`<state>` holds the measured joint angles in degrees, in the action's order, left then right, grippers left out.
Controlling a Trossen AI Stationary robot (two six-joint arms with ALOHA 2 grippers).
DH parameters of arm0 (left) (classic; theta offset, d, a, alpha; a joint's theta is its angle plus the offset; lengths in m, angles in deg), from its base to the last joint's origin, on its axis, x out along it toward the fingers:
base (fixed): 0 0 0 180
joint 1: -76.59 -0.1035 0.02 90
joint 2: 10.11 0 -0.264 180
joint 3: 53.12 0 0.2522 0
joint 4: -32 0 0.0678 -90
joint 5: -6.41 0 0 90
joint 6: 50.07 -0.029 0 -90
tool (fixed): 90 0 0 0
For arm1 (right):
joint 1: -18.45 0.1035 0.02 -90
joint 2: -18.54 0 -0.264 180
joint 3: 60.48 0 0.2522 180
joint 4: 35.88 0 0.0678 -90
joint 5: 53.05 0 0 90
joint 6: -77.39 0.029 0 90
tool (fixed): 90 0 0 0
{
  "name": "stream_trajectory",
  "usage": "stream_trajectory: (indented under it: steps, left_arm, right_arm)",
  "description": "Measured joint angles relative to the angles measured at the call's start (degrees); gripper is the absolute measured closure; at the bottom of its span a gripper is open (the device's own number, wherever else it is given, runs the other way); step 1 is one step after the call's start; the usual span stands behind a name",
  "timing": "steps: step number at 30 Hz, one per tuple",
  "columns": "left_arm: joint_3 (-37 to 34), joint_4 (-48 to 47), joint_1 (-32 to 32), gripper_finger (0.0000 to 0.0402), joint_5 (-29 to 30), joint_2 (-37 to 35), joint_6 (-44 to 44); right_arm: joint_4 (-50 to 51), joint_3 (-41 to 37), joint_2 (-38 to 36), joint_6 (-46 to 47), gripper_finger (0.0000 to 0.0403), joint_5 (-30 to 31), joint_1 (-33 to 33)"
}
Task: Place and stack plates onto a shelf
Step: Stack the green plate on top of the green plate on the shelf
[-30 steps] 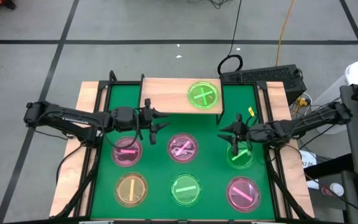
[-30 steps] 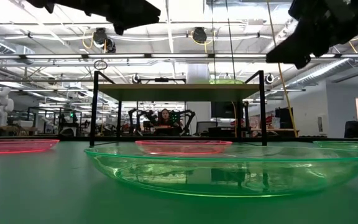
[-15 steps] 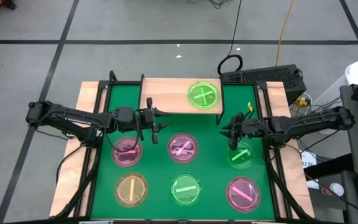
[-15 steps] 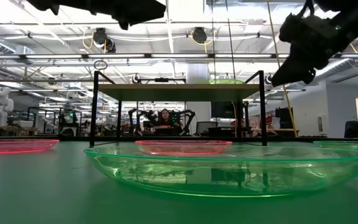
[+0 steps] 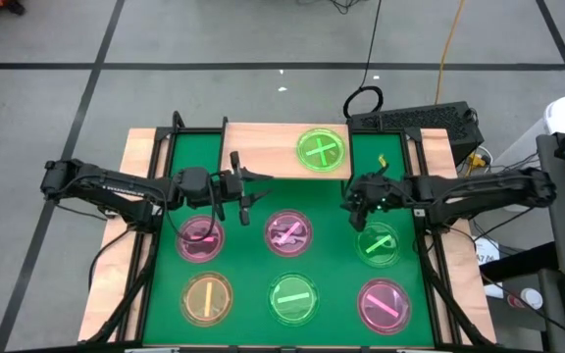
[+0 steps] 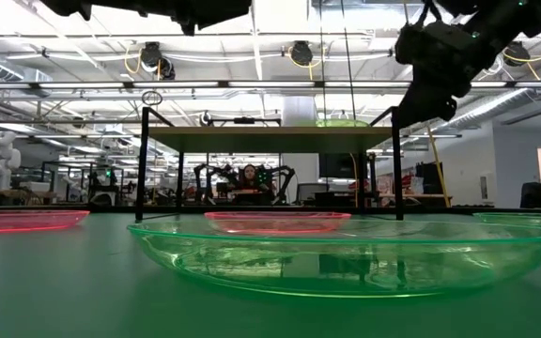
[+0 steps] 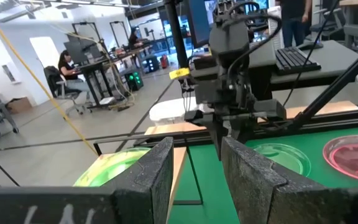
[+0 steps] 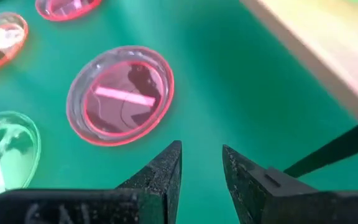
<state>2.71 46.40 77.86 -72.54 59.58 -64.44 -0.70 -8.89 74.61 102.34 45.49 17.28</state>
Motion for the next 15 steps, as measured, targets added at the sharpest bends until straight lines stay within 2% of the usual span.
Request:
stream_trajectory:
  steps: [4,15]
  left_arm:
    - [0.0,0.0,0.0,0.0259,0.0,0.0,0.0]
    - [0.0,-0.02,-0.02,0.0259,0.0,-0.02,0.52]
  right_arm:
    - [1.89,0.0,2.27,1.93,0.0303,-1.29,0.23]
    - [5.98,-0.02,8.52,4.58,0.0303,-1.27,5.79]
